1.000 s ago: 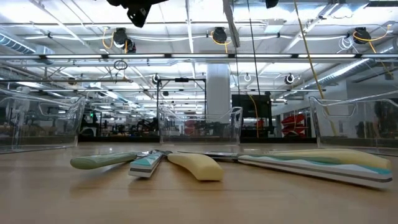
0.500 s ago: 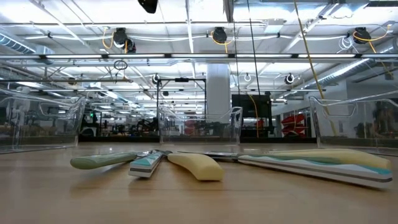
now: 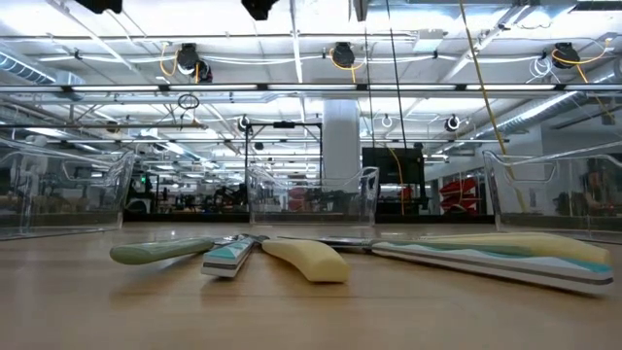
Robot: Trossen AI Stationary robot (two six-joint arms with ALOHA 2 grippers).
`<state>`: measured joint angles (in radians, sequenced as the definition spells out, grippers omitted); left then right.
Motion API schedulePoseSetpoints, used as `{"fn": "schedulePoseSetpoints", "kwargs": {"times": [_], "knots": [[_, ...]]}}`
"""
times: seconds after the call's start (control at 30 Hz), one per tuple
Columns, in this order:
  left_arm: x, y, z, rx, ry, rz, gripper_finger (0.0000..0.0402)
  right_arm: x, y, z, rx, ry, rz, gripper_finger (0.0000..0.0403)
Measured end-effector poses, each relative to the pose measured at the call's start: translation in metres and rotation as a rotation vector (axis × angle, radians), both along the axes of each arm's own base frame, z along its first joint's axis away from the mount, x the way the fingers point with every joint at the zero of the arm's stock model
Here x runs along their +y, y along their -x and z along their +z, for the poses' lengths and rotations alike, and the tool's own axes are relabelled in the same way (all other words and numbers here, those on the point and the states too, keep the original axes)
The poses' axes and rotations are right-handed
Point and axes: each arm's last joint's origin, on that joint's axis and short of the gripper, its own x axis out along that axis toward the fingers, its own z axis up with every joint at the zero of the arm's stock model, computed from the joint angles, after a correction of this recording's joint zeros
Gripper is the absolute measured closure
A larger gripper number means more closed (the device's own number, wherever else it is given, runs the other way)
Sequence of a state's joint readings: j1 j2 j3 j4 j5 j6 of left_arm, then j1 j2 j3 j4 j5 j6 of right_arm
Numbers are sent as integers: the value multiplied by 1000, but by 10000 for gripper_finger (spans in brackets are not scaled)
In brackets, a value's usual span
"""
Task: Sort silverware by color (type)
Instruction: Put the right white and blue patterned knife into the bottom left transparent bin
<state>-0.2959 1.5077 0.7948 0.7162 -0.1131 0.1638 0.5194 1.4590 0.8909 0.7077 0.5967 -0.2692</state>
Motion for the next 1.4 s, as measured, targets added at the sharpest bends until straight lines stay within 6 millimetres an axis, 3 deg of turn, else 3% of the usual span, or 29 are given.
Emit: {"fn": "schedulePoseSetpoints", "kwargs": {"times": [0.17, 0.33, 0.63, 0.83, 1.17, 1.4], "knots": [[3, -14, -10, 40, 6, 11, 110, 0, 0, 1, -9, 0, 0, 385], [-7, -43, -11, 38, -15, -13, 110, 0, 0, 2, -16, -4, 0, 385], [-15, -82, 9, 250, -49, -5, 110, 6, 3, 3, -20, 21, 16, 385], [-22, -83, 20, 247, -15, -18, 123, 12, 8, 5, -40, 41, 11, 385], [-26, -82, 25, 215, -23, -29, 222, 25, 18, 12, -93, 83, 2, 385], [-26, -82, 25, 217, -27, -31, 254, 30, 22, 15, -115, 90, -9, 385]]}}
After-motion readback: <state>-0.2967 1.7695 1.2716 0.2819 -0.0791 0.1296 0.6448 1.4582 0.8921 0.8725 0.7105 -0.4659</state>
